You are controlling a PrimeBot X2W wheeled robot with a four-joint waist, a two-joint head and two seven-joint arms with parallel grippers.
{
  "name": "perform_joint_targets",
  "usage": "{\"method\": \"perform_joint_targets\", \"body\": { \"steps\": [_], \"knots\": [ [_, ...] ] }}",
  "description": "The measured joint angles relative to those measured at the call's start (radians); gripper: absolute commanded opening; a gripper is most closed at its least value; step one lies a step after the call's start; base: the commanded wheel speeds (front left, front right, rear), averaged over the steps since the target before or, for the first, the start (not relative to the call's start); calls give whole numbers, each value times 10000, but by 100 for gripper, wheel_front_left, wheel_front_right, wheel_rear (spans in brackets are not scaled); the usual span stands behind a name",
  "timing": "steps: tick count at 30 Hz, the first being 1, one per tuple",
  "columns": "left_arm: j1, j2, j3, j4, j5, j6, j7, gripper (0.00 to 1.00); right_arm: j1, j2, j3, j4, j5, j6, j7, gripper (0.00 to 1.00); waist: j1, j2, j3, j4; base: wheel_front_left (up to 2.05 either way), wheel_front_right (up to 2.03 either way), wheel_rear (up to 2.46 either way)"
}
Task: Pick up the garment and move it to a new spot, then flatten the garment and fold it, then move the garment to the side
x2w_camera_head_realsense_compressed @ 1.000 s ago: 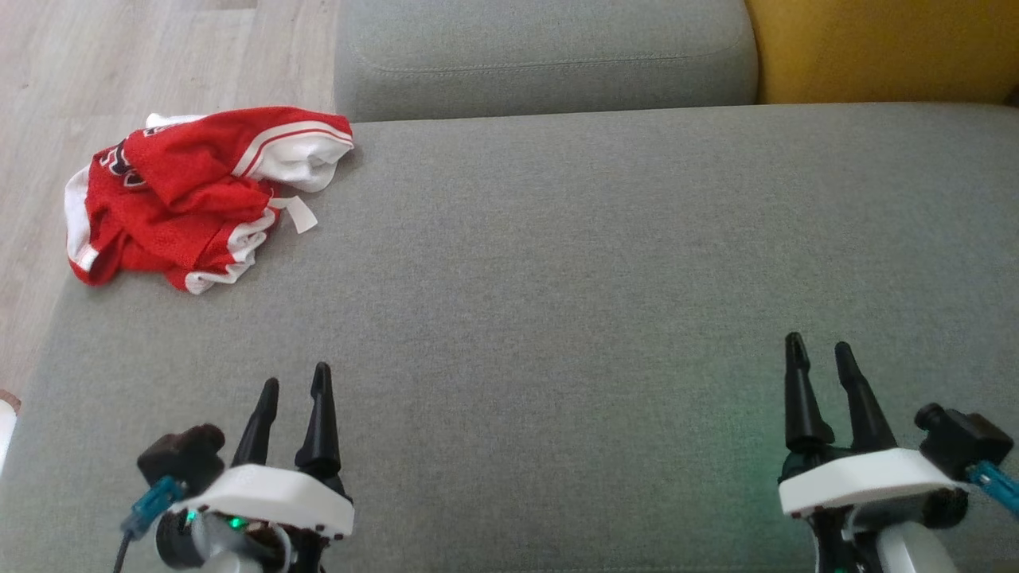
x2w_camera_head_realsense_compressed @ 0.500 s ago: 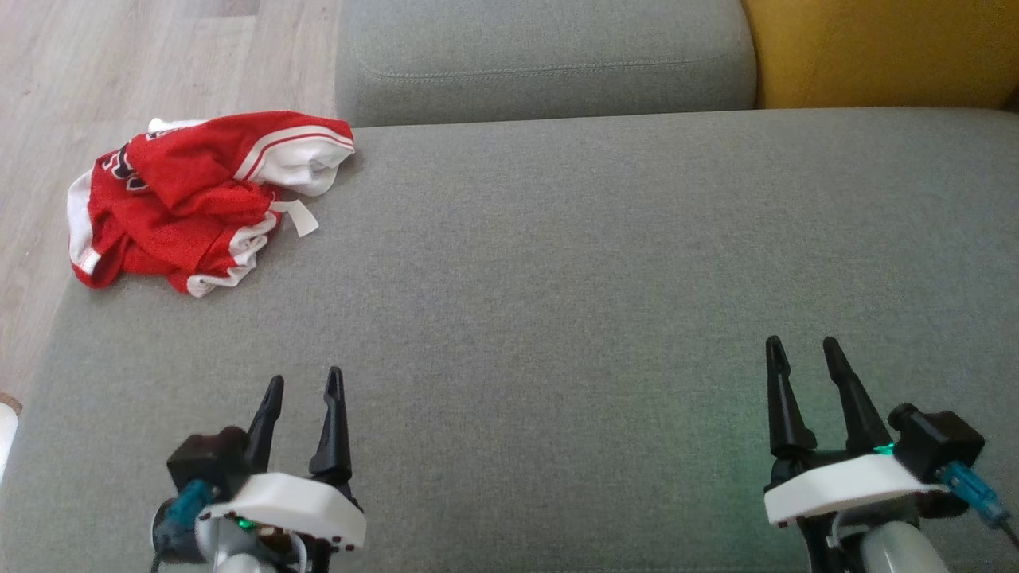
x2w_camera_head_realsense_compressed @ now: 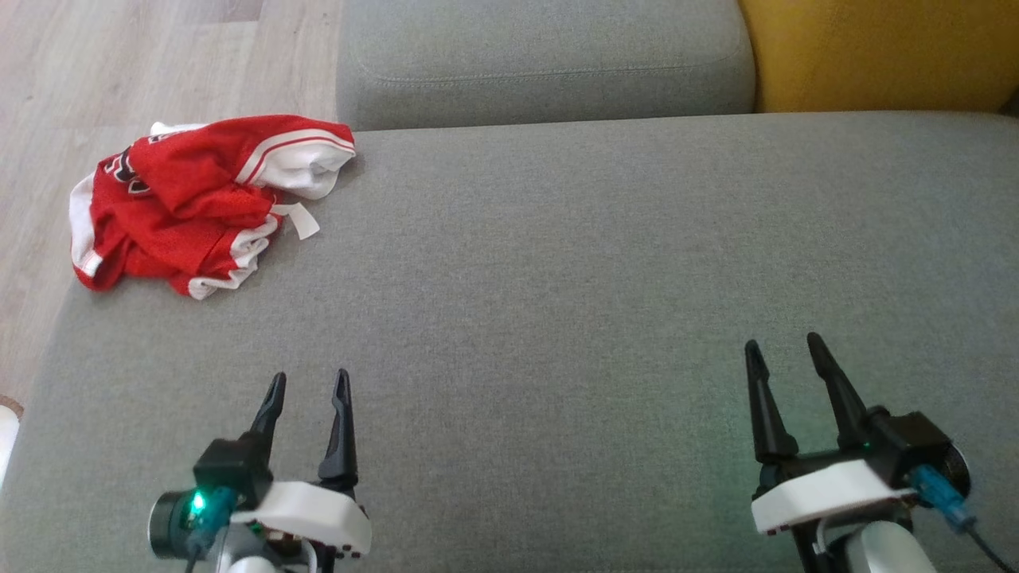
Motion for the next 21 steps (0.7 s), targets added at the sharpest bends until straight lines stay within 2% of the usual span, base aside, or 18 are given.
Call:
{"method": "perform_joint_targets", "body": {
  "steps": [6,21],
  "knots": [
    [5,12,-86,98,535,109,-125,100,-1,-2,98,-27,-662,2,-203,100,0,0,-6,3,0,0,0],
    [5,23,-79,201,533,119,-127,100,-2,-2,100,-25,-665,2,-203,100,0,0,5,23,0,0,0]
  ]
}}
